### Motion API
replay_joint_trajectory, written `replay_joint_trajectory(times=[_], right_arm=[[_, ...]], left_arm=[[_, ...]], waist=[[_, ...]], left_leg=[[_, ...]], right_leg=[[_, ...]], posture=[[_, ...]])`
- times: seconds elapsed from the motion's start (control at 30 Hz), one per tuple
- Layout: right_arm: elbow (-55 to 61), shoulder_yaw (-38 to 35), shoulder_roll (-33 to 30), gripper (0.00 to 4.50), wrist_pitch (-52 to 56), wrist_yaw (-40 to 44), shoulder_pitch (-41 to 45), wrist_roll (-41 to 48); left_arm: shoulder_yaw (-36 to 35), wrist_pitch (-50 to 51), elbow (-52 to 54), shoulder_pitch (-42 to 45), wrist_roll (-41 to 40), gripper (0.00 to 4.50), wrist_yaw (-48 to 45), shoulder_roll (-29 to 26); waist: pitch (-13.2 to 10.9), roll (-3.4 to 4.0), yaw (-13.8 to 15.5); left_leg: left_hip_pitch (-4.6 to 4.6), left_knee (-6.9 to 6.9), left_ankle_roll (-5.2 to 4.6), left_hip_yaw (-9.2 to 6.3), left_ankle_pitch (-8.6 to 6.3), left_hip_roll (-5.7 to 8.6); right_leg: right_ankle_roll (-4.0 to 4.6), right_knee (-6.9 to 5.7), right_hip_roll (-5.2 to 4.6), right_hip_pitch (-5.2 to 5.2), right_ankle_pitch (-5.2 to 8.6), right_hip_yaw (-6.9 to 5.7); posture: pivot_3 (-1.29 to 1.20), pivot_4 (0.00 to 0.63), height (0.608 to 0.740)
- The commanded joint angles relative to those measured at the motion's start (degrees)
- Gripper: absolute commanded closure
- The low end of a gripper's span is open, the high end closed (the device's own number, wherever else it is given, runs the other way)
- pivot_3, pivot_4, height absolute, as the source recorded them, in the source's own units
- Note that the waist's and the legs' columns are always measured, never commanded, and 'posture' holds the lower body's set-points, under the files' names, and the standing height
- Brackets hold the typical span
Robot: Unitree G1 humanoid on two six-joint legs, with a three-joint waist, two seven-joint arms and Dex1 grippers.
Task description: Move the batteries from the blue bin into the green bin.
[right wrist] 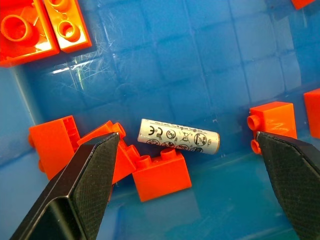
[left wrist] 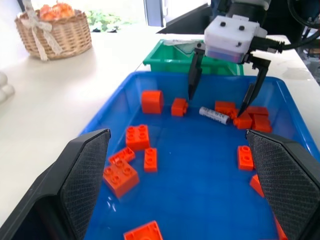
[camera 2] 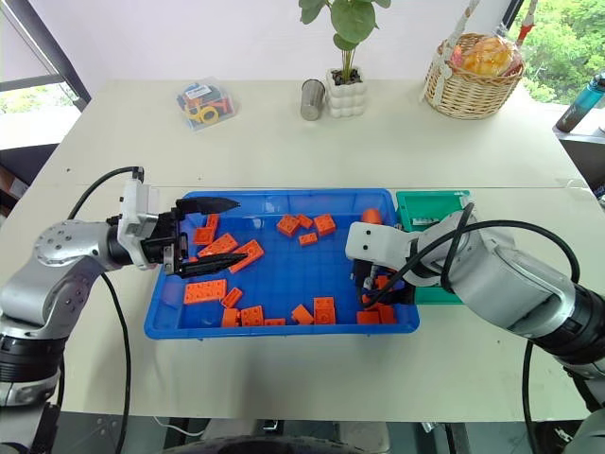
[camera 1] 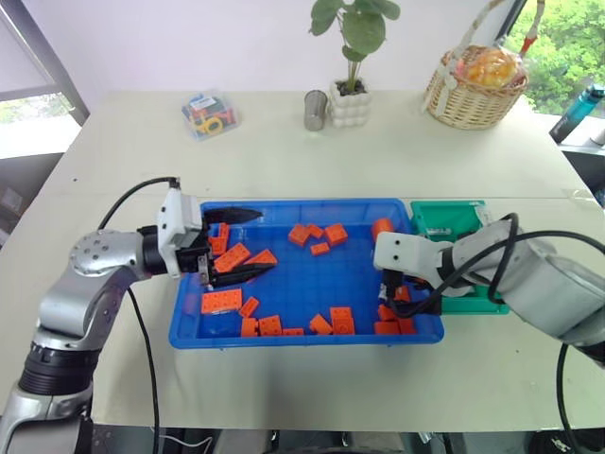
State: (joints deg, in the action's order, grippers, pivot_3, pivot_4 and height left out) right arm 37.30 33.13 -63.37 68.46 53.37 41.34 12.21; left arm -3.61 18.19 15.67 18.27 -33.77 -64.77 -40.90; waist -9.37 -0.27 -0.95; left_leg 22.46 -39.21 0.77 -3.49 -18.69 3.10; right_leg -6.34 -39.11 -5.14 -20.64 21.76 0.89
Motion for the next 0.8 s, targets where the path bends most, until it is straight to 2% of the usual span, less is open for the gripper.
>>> replay_joint_trajectory(times=[0.03, 0.07, 0.2, 0.3, 0.47, 0.67, 0.8], right_arm=[[-0.13, -0.95, 0.57, 0.01, -3.6, 0.83, 1.63, -1.35], [-0.34, -1.21, 0.85, 0.01, -4.33, 1.09, 2.03, -1.44], [-3.12, -3.93, 1.34, 0.01, -17.99, 4.96, 2.57, -2.69], [-7.29, -3.47, 1.18, 0.01, -25.89, 10.3, 5.27, -4.35], [-16.65, -1.37, 4.87, 0.01, -41.14, 18.42, 10.57, -8.58], [-24.08, -0.05, 5.94, 0.01, -60.6, 28.35, 11.87, -13.32], [-27.05, -0.7, 6.3, 0.01, -68.93, 32.77, 10.98, -15.08]], left_arm=[[-0.96, -0.84, 0.0, 0.63, -0.02, 0.0, -0.67, -0.52], [-1.03, -0.87, -0.12, 0.66, 0.0, 0.0, -0.76, -0.53], [-1.17, -1.26, -1.39, 1.46, 0.22, 0.0, -0.71, -0.09], [-0.97, -1.74, -1.91, 1.76, 0.54, 0.0, -0.46, 0.41], [-0.88, -1.69, -2.08, 2.47, 0.84, 0.0, 0.53, 1.08], [-1.27, -1.21, -1.83, 2.6, 0.91, 0.0, 0.83, 0.43], [-1.81, -1.1, -1.4, 2.24, 0.75, 0.0, 1.24, -0.1]], waist=[[0.0, 0.0, -0.09], [0.0, 0.0, -0.27], [0.0, 0.0, -0.37], [0.0, 0.0, -0.23], [0.0, 0.0, -0.43], [-0.01, -0.01, -0.39], [-0.01, -0.01, -0.42]], left_leg=[[0.0, 0.0, 0.0, 0.0, 0.0, 0.0], [0.0, 0.0, 0.0, 0.0, 0.0, 0.0], [0.0, 0.01, 0.01, 0.0, 0.01, -0.02], [0.0, -0.01, 0.01, 0.02, 0.01, 0.0], [0.0, -0.01, 0.01, 0.03, 0.01, -0.01], [0.0, 0.02, 0.01, 0.01, 0.01, -0.01], [0.0, 0.0, 0.01, 0.01, 0.01, -0.01]], right_leg=[[0.0, 0.0, 0.0, -0.01, 0.0, 0.0], [0.0, -0.01, 0.01, -0.02, 0.0, 0.0], [0.0, -0.02, 0.04, -0.05, 0.0, 0.0], [0.0, -0.02, 0.02, -0.03, 0.0, 0.0], [0.0, -0.02, 0.04, -0.04, 0.0, -0.01], [0.0, -0.03, 0.03, -0.05, 0.0, -0.03], [0.0, -0.03, 0.03, -0.05, 0.0, -0.04]], posture=[[0.0, 0.15, 0.737], [0.0, 0.15, 0.737], [0.0, 0.15, 0.737], [0.0, 0.15, 0.737], [0.0, 0.15, 0.737], [0.0, 0.15, 0.737], [0.0, 0.15, 0.737]])
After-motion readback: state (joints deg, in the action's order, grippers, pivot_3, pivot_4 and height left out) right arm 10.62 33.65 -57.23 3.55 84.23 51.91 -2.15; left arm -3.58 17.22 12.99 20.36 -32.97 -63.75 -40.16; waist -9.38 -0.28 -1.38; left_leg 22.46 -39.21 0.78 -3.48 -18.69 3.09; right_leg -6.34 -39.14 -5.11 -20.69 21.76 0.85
